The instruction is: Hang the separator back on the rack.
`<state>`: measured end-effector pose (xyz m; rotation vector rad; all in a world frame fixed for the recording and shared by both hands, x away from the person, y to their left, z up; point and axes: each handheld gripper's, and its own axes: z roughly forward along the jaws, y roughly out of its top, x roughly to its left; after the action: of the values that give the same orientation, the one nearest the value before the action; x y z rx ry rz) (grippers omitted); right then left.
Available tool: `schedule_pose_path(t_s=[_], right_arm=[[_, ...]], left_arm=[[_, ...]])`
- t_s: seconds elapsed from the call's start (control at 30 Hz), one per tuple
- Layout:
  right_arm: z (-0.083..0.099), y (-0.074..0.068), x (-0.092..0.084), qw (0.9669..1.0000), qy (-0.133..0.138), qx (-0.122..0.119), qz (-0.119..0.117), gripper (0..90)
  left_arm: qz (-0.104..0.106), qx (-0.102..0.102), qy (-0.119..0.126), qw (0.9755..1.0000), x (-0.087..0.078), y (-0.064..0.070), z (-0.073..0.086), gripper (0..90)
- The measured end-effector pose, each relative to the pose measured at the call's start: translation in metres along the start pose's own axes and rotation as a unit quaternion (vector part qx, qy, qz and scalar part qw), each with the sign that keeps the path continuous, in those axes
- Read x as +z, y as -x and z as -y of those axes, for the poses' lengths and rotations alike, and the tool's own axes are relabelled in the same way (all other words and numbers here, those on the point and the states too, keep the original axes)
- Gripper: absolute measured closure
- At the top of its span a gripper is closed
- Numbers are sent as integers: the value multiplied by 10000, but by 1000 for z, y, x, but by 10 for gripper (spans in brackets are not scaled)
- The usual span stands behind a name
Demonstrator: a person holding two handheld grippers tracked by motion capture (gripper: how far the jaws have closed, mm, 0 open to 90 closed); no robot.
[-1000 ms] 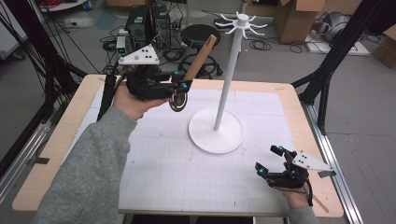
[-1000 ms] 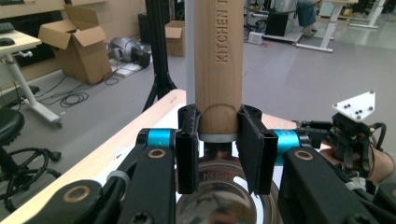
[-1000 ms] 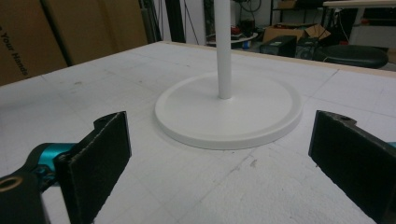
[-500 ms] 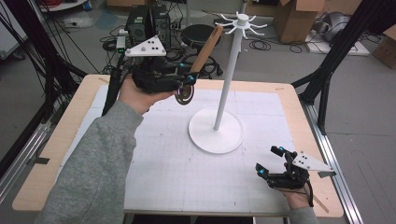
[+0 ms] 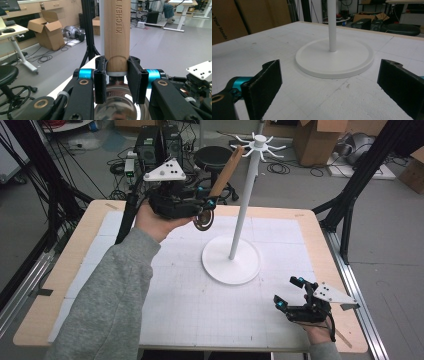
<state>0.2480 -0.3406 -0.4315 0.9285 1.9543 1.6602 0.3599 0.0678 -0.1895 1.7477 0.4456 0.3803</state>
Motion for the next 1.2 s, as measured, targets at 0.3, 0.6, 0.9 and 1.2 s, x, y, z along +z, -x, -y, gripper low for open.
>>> schedule_pose_path(t_s=[0.3, 0.6, 0.9, 1.2], right_arm=[[0, 0, 0, 10000, -2, 3, 1, 48], [0, 0, 0, 10000, -34, 23, -2, 48], [0, 0, 0, 10000, -31, 24, -10, 48], [0, -1, 1, 10000, -32, 3, -27, 48]], left_arm=[[5, 75, 0, 10000, -3, 3, -1, 694], [-16, 119, -36, 9999, 0, 6, -1, 694], [-114, 21, -26, 9999, 5, 5, 0, 694], [-204, -22, -95, 9997, 14, 4, 2, 694]])
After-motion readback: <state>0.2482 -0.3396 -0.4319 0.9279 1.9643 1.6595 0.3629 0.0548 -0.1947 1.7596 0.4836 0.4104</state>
